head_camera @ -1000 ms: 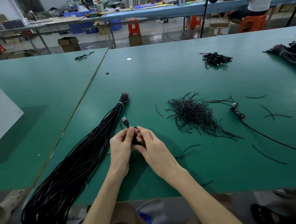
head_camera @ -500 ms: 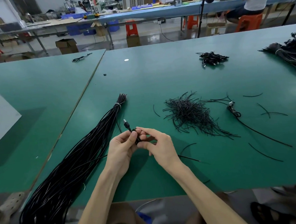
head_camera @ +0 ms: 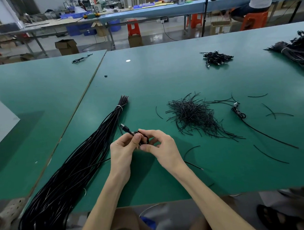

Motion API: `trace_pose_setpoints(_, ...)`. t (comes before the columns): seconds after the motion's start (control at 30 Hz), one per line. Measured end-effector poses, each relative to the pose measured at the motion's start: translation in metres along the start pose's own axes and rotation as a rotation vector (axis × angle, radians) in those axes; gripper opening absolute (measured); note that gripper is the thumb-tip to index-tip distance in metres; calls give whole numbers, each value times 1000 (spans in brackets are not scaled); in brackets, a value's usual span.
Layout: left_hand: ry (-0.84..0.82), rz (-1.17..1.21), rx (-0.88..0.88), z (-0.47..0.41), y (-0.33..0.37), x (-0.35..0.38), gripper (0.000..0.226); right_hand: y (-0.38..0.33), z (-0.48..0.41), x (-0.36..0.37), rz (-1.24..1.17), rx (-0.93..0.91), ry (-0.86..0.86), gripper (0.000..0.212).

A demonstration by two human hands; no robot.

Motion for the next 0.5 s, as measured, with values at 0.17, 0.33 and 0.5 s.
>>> trace_pose_setpoints(0.17, -39, 43, -59, -2, -1, 0, 20, 2, 0, 0, -34, 14, 2, 52)
trace_pose_setpoints(0.33, -20, 73, -82, -2, -2, -2, 28, 3, 0, 2, -30, 11, -24, 54)
trace_pose_setpoints(0.5, 6, 82, -97, -1, -3, -1, 27, 0, 2, 2, -47, 5, -28, 49)
Point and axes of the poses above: each hand's wrist, its own z-axis away from the middle knuckle, its own x-axis out of the palm, y = z × x, the point moved 2 cm from there along -z, towards the middle knuckle, and after that the axes turned 7 degrees about -z, right-handed, at the moved point
